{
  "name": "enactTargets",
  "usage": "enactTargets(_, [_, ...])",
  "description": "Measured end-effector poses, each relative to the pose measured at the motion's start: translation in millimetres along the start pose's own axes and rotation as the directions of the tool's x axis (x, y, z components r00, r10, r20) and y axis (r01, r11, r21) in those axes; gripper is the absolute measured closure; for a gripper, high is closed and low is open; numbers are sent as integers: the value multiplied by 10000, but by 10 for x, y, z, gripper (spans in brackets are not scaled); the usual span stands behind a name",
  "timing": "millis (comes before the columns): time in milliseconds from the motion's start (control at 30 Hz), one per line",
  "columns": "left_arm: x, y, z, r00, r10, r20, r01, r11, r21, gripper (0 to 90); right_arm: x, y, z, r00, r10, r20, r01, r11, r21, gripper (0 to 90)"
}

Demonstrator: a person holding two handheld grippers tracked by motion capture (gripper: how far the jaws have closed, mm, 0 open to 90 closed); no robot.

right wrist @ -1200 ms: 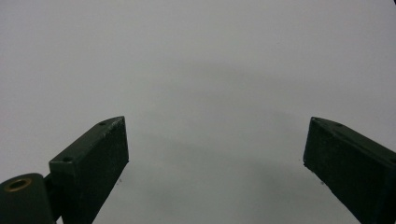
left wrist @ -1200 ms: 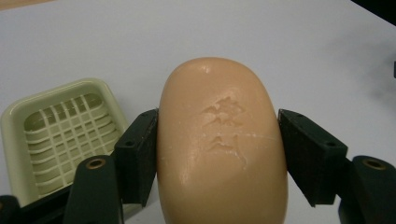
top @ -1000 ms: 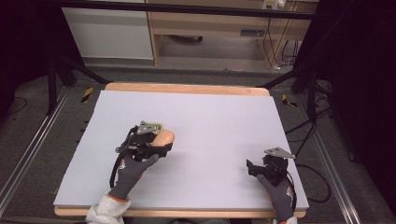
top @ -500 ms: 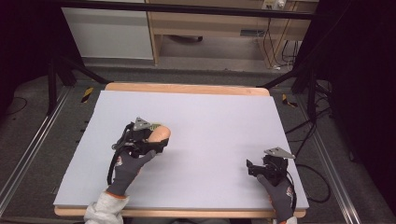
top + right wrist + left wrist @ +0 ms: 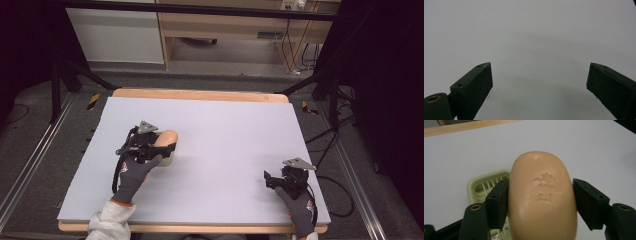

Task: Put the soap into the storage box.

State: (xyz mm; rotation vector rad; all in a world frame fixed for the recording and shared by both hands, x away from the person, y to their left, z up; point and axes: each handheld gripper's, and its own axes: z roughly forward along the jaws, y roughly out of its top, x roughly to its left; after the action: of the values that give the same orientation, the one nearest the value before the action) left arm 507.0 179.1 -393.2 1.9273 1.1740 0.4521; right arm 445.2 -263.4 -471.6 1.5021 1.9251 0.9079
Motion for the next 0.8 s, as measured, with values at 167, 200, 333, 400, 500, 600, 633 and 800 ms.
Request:
enactTargets(167, [87,13,16,9998,-185,-113,184,9998,-55,326,-3,-1,2,10000,-61,20,61,10000,18,70])
enactTargets(200, [101,15,20,9997,-201,-138,200,9998,-57,326,-1,-1,3,10000,-55,15,55,10000,23,70])
enactTargets(333, [158,28,67,9992,-321,-226,320,9995,-49,326,3,4,-3,10000,-81,-20,81,10000,-20,70])
enactTargets(400, [173,23,101,9990,-323,-304,324,9995,17,327,7,5,-1,10000,-33,-22,33,10000,-8,70])
enactTargets(500, [192,2,163,9987,-290,-409,297,9994,166,326,8,5,3,10000,-20,-7,20,10000,-9,70])
enactTargets(600, [218,-18,221,9984,-312,-474,324,9992,247,326,11,6,6,10000,-73,-31,73,10000,-2,70])
enactTargets(633, [229,-24,237,9982,-322,-496,336,9990,288,327,18,7,9,10000,-33,-20,33,10000,20,70])
enactTargets(800, [278,-58,299,9975,-352,-618,376,9986,374,327,31,6,29,9999,-130,-35,130,9999,74,70])
